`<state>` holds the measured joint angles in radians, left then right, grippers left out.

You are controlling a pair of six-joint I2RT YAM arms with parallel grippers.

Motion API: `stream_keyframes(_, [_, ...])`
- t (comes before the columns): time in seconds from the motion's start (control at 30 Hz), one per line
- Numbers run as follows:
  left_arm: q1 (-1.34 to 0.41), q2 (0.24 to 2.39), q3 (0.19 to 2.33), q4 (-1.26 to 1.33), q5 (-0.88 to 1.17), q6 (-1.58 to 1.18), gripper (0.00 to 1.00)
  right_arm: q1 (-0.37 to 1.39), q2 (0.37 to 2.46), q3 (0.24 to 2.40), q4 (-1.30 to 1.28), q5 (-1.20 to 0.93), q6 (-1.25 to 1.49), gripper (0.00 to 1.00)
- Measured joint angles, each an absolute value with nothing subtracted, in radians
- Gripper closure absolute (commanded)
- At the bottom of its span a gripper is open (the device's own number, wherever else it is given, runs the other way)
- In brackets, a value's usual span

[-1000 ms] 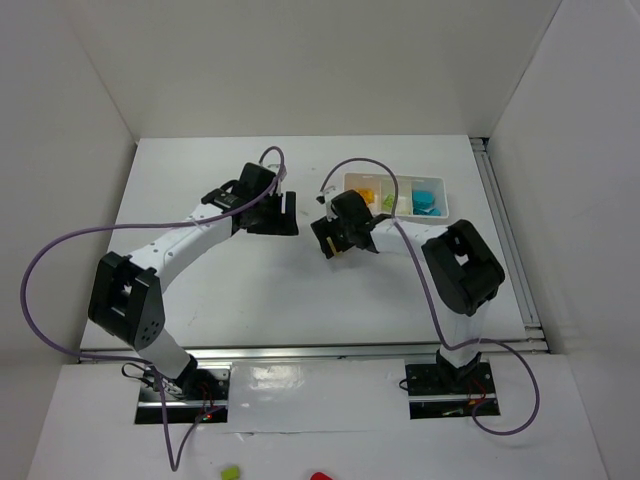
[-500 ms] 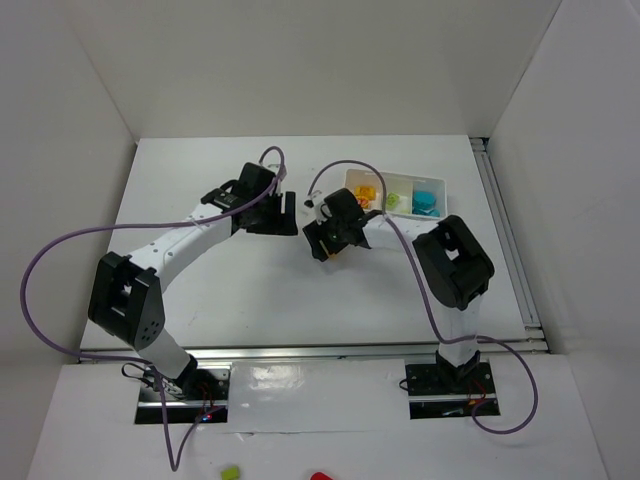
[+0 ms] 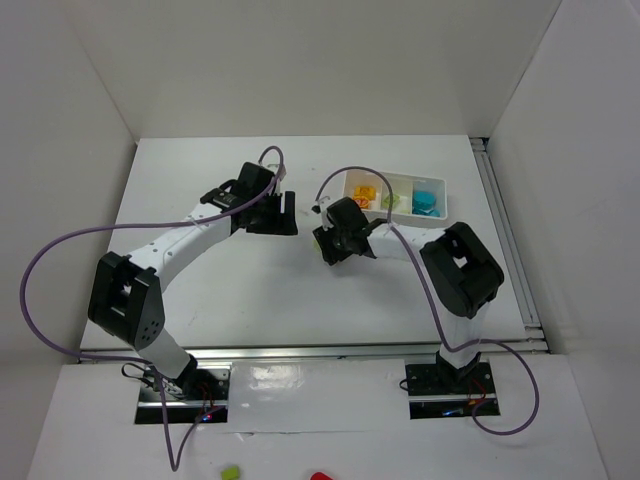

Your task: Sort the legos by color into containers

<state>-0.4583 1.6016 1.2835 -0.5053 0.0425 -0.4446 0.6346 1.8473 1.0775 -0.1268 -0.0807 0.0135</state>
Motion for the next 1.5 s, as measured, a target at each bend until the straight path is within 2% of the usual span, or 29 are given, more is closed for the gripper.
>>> stream_keyframes(0.1, [-0.458,1.602,1.283,-0.505,0.044,-0.445,0.2,0.635,1.841,1.072,-0.125,-0.064,0.031,0.67])
stream_keyframes(0.13, [-0.458,1.602,1.283,-0.505,0.044,-0.445,0.2,0.635,1.84,1.07,-0.125,-0.062,0.036,0.75])
stream_keyframes(0.2, [-0.458,1.602,1.283,-0.505,0.046,-0.445,0.2,0.635,1.835,1.066,-0.123,-0.059,0.041,0.76])
stream_keyframes(0.27, [-0.458,1.602,1.283,-0.505,0.057,-0.444,0.16,0.635,1.82,1.047,-0.122,-0.056,0.045,0.77])
stream_keyframes(0.3, [-0.455,1.602,1.283,-0.505,0.073,-0.443,0.11,0.635,1.807,1.033,-0.123,-0.055,0.047,0.77])
stream_keyframes(0.53, [-0.389,1.597,1.23,-0.397,0.321,-0.48,0.03,0.634,1.635,0.946,-0.133,-0.056,0.052,0.77])
stream_keyframes(0.8, [-0.341,1.589,1.071,-0.126,0.625,-0.693,0.03,0.635,1.346,0.847,-0.132,-0.064,0.096,0.77])
stream_keyframes(1.03, [-0.342,1.654,1.066,0.135,0.817,-0.868,0.0,0.649,1.315,0.84,-0.136,-0.065,0.121,0.77])
stream_keyframes(1.17, [-0.354,1.735,1.086,0.169,0.87,-0.875,0.0,0.655,1.315,0.839,-0.136,-0.064,0.126,0.77])
stream_keyframes(1.37, [-0.388,1.824,1.123,0.157,0.892,-0.871,0.09,0.669,1.315,0.839,-0.136,-0.064,0.13,0.77])
stream_keyframes(1.5, [-0.398,1.838,1.143,0.174,0.916,-0.884,0.23,0.671,1.315,0.839,-0.136,-0.063,0.133,0.77])
